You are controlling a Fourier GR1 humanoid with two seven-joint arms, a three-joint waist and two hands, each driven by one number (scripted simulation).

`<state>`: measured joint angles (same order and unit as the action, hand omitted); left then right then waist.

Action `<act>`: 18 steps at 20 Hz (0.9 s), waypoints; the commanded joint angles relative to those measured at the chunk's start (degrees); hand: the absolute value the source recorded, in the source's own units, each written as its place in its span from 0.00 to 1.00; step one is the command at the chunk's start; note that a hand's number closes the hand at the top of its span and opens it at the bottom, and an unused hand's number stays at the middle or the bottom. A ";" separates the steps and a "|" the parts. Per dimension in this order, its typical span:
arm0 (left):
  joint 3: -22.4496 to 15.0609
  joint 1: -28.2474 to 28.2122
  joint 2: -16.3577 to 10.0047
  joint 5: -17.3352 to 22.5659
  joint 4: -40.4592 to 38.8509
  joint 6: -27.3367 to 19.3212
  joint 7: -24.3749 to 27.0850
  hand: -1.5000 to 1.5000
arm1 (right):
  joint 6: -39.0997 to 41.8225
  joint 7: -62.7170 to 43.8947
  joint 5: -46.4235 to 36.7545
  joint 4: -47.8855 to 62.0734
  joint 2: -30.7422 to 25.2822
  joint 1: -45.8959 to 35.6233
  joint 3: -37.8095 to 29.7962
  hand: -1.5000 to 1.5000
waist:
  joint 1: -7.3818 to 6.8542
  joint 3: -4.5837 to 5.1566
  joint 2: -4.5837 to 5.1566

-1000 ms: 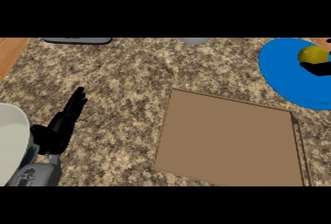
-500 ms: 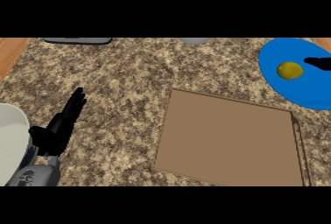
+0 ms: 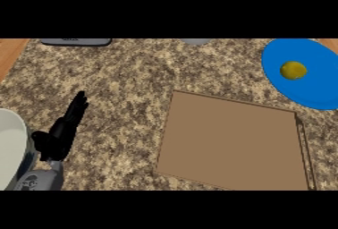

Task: Pick the lemon from the tray and place it in the plate

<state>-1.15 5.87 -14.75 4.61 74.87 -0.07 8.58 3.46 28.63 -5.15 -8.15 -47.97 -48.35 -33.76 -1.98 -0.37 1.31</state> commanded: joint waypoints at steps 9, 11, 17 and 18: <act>1.05 -0.51 -0.52 0.22 -0.06 0.57 0.24 0.50 | 17.82 11.01 2.42 -0.08 -8.62 14.00 -2.65 0.00 | -0.21 -0.19 0.19; 0.88 -1.40 -1.08 0.52 1.43 1.49 -0.13 0.50 | 16.74 13.76 1.96 -0.11 -6.45 15.74 -2.28 0.00 | -0.78 -0.22 0.08; 0.54 0.61 -0.70 0.54 1.68 1.45 -2.25 0.50 | 18.19 15.54 0.73 -0.24 -8.20 17.75 -1.44 0.00 | -0.67 -0.32 0.28; -0.20 -1.74 0.35 -0.02 1.77 1.25 0.43 0.50 | 16.25 15.36 1.11 0.24 -7.89 17.92 -2.01 0.00 | -1.10 -0.29 0.25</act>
<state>-1.02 4.83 -15.09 4.80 76.81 1.18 7.90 19.75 42.78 -3.84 -8.09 -55.30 -31.61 -35.68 -2.86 -0.67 1.51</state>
